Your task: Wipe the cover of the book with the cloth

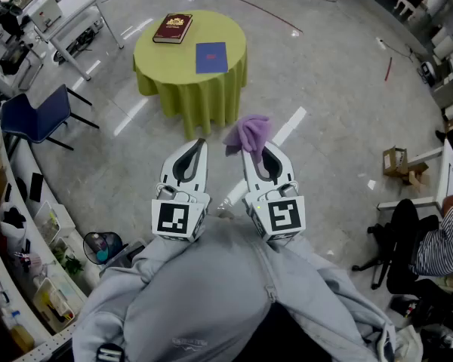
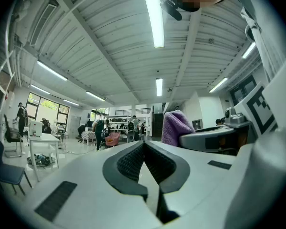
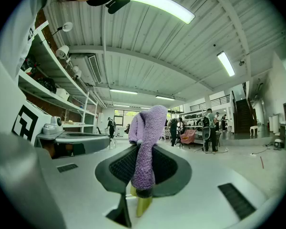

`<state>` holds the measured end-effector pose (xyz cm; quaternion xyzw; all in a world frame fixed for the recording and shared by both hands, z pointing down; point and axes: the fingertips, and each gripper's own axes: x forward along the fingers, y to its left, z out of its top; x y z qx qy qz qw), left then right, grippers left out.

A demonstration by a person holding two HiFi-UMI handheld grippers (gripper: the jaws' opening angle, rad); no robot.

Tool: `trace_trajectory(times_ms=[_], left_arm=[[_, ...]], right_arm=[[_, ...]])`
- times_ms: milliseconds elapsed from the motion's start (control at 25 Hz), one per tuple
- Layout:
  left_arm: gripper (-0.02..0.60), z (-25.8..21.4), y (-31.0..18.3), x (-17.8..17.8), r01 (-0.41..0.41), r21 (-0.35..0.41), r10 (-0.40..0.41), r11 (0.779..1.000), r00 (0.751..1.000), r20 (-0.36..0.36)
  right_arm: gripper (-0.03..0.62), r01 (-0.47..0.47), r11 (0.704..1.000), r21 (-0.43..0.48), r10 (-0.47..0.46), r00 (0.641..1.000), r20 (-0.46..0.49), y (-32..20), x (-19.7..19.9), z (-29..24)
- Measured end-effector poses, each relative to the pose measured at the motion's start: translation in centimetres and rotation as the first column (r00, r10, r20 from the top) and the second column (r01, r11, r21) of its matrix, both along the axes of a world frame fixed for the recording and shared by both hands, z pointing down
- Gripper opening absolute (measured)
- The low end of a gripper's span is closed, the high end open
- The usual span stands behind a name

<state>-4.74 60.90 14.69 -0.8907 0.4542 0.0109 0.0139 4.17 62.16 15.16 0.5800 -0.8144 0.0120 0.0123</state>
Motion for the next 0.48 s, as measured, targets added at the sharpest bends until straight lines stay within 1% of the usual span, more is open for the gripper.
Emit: trace_trajectory(times_ms=[240, 320, 480], left_arm=[[0.018, -0.5, -1.0, 0.2, 0.016, 0.014, -0.017, 1.0, 1.0, 0.011], [0.017, -0.5, -1.3, 0.5, 0.021, 0.015, -0.022, 1.0, 1.0, 0.02], [0.017, -0.5, -2.0, 0.7, 0.034, 0.011, -0.034, 0.999, 0.999, 0.032]], right_arm=[[0.084, 0.002, 1.0, 0.0, -0.002, 1.0, -0.008, -0.8, 0.5, -0.1], [0.084, 0.01, 1.0, 0.023, -0.01, 1.0, 0.008, -1.0, 0.7, -0.3], [0.086, 0.006, 0.999, 0.035, -0.008, 0.999, 0.046, -1.8, 1.3, -0.7]])
